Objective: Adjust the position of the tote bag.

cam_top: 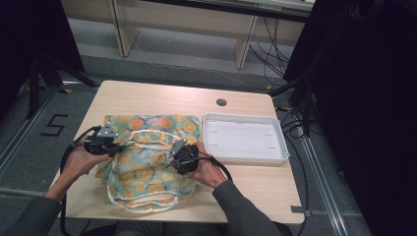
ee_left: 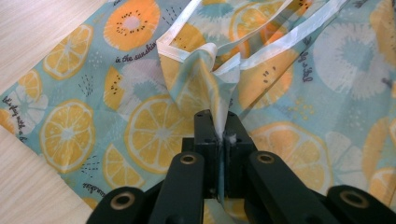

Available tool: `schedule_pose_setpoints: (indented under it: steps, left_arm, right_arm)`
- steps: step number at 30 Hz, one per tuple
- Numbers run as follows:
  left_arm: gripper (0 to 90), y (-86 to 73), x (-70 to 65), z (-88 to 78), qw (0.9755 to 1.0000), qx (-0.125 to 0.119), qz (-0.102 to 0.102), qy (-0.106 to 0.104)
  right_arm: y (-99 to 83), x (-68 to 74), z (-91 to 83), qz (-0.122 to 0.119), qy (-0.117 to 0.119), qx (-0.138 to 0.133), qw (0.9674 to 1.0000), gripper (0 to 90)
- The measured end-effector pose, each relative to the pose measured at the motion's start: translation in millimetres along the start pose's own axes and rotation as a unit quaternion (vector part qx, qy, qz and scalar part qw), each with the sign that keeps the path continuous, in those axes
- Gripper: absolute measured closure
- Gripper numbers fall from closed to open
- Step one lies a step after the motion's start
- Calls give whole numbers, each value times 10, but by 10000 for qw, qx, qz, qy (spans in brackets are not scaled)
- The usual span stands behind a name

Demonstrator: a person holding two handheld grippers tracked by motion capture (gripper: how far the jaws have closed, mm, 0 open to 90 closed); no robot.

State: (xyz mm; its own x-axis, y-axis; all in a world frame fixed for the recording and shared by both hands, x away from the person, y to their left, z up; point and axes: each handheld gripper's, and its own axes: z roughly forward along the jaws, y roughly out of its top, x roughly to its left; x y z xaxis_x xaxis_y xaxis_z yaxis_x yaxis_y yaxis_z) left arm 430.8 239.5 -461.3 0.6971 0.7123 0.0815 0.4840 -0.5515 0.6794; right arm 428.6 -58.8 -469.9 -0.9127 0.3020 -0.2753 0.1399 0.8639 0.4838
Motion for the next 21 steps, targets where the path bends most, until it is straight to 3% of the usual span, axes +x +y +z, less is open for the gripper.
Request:
schedule_pose_setpoints:
  steps: [1,2,3,4,5,8,9,10,12,13,16,19,20,21]
  left_arm:
    - [837,2,7,-9,10000,-21,53,7]
    - [813,4,10,-28,10000,-15,21,0]
    - [781,6,10,-56,10000,-40,-21,-1]
    - [738,13,9,-103,10000,-51,-29,4]
    - [683,24,-5,-161,10000,-76,-59,10]
    - [505,76,-125,-423,9996,-247,88,113]
    - [505,90,-201,-498,9988,-461,4,172]
    - [484,108,-282,-605,9981,-552,87,257]
    - [472,115,-425,-703,9972,-704,170,193]
    - [465,110,-509,-726,9971,-675,325,118]
    - [431,64,-705,-626,9960,-323,820,127]
    - [375,-40,-736,-406,9965,-62,827,133]
    - [328,-89,-734,-316,9972,-9,705,242]
    - [328,-117,-727,-274,9967,69,735,350]
  right_arm:
    - [-9,25,0,142,-28,32,9999,774]
    - [0,-36,11,-262,57,-59,9996,845]
    - [-8,-36,-12,-173,131,-92,9997,888]
    - [-8,-58,-36,-198,206,-202,9994,900]
    - [-12,-52,-72,-44,271,-249,9993,900]
    - [-31,-99,-190,176,469,-494,9975,900]
    - [-31,-99,-190,176,469,-494,9975,900]
    - [-37,-101,-213,289,542,-522,9967,900]
    - [-36,-111,-250,384,526,-620,9959,900]
    - [-31,-108,-266,438,491,-636,9958,900]
    - [-12,-107,-297,487,553,-739,9945,900]
    - [-5,-91,-317,536,592,-747,9940,900]
    - [-6,-87,-335,553,637,-777,9934,900]
    - [-6,-87,-335,553,637,-777,9934,900]
